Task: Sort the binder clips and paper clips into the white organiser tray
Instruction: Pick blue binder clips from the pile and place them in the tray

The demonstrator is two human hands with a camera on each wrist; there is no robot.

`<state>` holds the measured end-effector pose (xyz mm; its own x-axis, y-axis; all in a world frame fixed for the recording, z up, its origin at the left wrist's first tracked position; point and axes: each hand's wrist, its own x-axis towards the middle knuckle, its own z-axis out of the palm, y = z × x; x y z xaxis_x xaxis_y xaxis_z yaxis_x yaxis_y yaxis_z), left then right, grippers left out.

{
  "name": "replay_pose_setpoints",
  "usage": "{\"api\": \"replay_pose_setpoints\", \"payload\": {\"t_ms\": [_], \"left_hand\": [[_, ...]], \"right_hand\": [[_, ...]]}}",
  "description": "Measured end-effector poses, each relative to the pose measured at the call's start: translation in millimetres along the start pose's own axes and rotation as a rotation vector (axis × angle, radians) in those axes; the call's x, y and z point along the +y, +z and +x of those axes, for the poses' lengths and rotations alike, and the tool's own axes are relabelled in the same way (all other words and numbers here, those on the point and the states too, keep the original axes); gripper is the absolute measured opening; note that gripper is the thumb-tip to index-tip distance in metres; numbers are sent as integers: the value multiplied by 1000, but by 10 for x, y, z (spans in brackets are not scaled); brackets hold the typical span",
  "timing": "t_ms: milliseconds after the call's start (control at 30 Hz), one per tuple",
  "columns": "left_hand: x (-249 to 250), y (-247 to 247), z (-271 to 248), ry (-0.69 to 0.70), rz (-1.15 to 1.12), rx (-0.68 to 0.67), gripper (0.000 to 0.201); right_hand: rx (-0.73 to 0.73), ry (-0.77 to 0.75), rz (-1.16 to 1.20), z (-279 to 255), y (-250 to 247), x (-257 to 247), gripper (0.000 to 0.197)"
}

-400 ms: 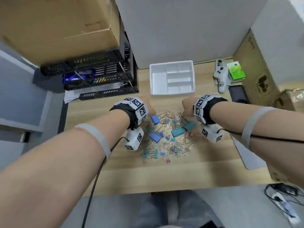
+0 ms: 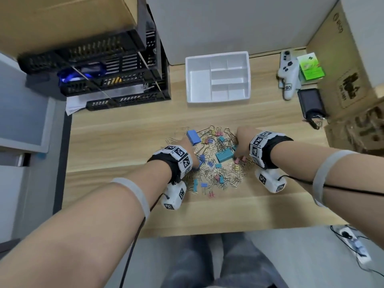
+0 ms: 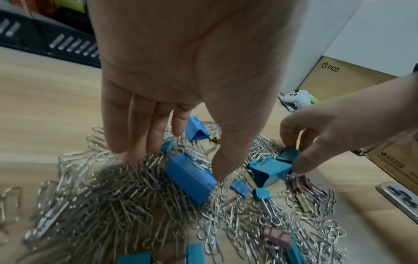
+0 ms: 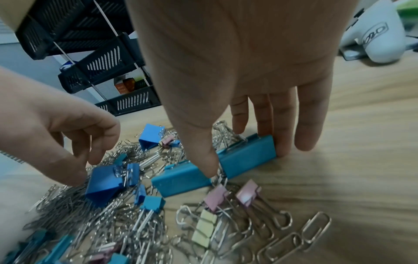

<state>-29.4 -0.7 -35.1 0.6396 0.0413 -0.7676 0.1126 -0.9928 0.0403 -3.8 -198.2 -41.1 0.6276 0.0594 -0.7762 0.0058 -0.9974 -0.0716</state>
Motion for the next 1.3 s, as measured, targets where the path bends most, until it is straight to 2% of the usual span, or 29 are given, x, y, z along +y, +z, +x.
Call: {"api": "replay_pose_setpoints", "payload": {"t_ms": [100, 233, 433, 533, 567, 667, 700, 800, 933, 1133, 1300], "left_hand": [[-22, 112, 37, 29, 3, 23, 43], [-1, 209, 68, 6, -44, 81, 53], [15, 155, 29, 26, -44, 91, 43], [20, 67, -24, 56, -27, 54, 42], [18, 44, -36, 72, -8, 40, 40], [-15, -17, -66, 114, 33, -13, 34], [-38, -27, -63, 123, 34, -31, 34], [-124, -58, -76, 132, -10, -92, 38], [-222, -72, -124, 75, -123, -134, 25], [-284, -148, -161, -15, -382, -228, 35], [-263, -178, -241, -127, -630, -299, 40]], "right_hand": [[70, 4, 24, 5, 97, 32, 33], [86, 36, 138, -34, 113, 61, 40], [-7, 27, 402, -45, 15, 125, 17], [-116, -13, 491, -143, -111, 172, 5], [-162, -15, 530, -176, -143, 180, 13], [-307, 0, 735, -325, -204, 156, 52], [-347, 10, 798, -374, -212, 153, 58], [-423, 7, 918, -442, -216, 146, 65], [-434, -2, 933, -452, -202, 134, 66], [-444, -7, 971, -434, -180, 94, 61], [-537, -5, 991, -372, -119, 66, 34]]}}
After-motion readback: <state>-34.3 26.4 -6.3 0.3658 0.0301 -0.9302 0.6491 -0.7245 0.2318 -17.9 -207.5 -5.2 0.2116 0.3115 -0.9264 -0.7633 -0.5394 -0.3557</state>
